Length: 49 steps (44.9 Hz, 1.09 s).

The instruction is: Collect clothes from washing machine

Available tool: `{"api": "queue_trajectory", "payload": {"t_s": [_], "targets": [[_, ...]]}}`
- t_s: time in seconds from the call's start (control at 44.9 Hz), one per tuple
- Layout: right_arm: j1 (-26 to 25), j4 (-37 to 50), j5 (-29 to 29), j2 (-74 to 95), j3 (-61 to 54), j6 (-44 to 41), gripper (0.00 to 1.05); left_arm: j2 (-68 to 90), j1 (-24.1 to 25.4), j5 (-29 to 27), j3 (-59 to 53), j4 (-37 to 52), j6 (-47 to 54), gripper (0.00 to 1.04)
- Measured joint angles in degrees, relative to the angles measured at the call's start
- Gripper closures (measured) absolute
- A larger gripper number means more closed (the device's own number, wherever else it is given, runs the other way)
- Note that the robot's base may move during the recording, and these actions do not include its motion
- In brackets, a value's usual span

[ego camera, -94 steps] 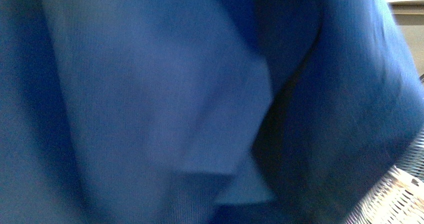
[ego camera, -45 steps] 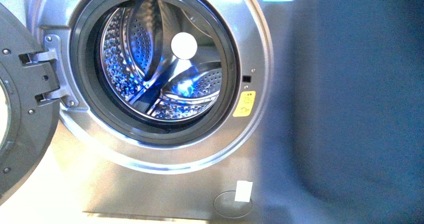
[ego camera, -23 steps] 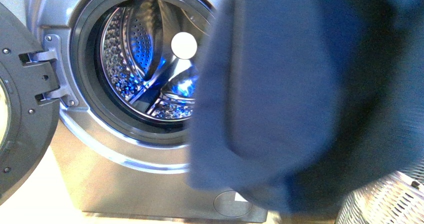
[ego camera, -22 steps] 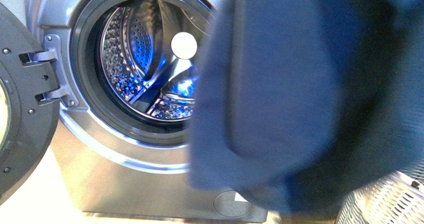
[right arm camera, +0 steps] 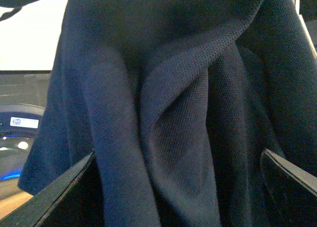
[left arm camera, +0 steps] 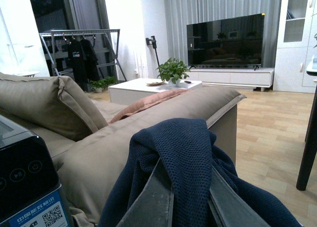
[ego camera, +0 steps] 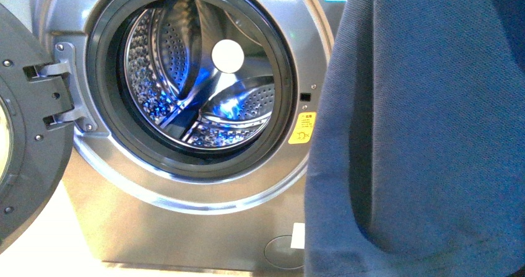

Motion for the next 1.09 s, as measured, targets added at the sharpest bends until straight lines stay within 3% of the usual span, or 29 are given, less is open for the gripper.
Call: {"api": "queue_trajectory", "payload": {"t_s": [0.245, 0.779, 1.09], "targets": [[3.87, -0.07, -3.02, 9.11, 6.8, 1.38, 0.07, 0.0, 0.0, -0.04, 0.0, 0.0, 0.0, 0.98], [9.88, -0.72, 0.39, 23.5, 22.49, 2.67, 0.08, 0.0, 0.02, -0.37, 0.0, 0.0, 0.0, 0.98], [12.61, -1.75, 4.02, 27.06, 24.57, 2.38, 0.48, 0.0, 0.09, -0.52, 0.0, 0.0, 0.0, 0.98]]}}
